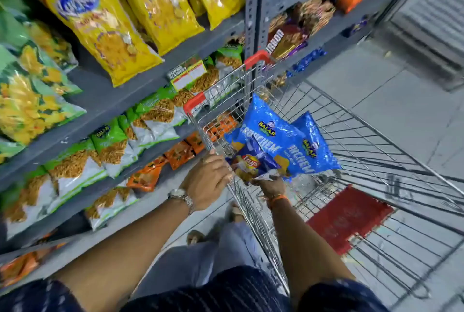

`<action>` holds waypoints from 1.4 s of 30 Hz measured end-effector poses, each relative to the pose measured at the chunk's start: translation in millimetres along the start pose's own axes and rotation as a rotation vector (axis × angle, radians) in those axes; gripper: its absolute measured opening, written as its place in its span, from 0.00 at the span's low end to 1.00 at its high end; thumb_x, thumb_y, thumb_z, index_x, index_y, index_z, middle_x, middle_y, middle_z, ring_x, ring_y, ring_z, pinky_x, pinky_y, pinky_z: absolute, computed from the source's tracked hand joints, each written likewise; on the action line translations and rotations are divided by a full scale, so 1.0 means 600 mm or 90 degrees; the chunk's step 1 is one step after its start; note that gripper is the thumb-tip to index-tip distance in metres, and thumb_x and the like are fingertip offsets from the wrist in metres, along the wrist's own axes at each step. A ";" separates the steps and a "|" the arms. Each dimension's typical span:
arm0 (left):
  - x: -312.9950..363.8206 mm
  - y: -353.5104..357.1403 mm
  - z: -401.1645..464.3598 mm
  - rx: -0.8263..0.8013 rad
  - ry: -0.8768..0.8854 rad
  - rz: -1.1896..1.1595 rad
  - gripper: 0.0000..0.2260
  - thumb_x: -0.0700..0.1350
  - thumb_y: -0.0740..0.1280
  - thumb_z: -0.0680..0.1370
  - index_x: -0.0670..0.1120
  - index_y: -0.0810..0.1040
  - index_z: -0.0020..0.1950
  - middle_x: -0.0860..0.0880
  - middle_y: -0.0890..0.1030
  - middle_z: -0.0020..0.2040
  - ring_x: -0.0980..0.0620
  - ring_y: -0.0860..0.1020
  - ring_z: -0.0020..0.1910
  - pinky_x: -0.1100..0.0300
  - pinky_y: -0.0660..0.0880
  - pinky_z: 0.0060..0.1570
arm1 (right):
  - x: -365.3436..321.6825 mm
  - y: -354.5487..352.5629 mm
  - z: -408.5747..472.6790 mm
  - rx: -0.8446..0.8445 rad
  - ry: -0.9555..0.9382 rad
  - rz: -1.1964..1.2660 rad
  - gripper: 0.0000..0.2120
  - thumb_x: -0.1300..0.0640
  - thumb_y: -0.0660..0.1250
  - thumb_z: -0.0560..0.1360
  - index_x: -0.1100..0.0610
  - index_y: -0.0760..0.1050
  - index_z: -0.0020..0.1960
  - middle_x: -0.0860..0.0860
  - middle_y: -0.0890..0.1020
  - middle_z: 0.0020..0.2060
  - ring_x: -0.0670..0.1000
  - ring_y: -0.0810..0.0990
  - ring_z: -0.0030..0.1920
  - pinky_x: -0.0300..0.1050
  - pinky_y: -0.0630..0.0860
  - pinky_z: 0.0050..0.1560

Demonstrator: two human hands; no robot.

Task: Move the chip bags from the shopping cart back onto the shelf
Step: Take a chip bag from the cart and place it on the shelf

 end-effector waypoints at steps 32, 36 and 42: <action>-0.015 -0.229 -0.020 0.073 -0.015 -0.046 0.16 0.47 0.59 0.81 0.43 0.85 0.52 0.47 0.86 0.53 0.47 0.81 0.55 0.56 0.71 0.64 | -0.273 0.025 -0.170 0.032 -0.462 0.192 0.08 0.70 0.77 0.69 0.61 0.83 0.46 0.47 0.86 0.36 0.43 0.82 0.36 0.40 0.80 0.38; -0.033 -0.416 -0.076 0.241 -0.033 -0.010 0.10 0.44 0.65 0.80 0.46 0.85 0.54 0.48 0.85 0.55 0.48 0.81 0.56 0.55 0.73 0.66 | -0.412 0.066 -0.338 -0.071 -0.593 0.262 0.11 0.70 0.76 0.70 0.53 0.83 0.41 0.43 0.86 0.34 0.41 0.82 0.34 0.41 0.81 0.39; -0.073 -0.665 -0.242 0.495 -0.112 0.117 0.12 0.45 0.63 0.80 0.43 0.85 0.54 0.47 0.85 0.56 0.50 0.80 0.60 0.64 0.68 0.71 | -0.590 0.153 -0.632 -0.277 -0.797 0.231 0.08 0.61 0.77 0.67 0.50 0.81 0.39 0.42 0.84 0.30 0.39 0.78 0.29 0.35 0.77 0.31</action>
Point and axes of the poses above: each hand's wrist, its own z-axis towards the middle knuckle, its own y-axis out of the palm, x = y × z, the point moved 7 cm from there along z, towards the middle knuckle
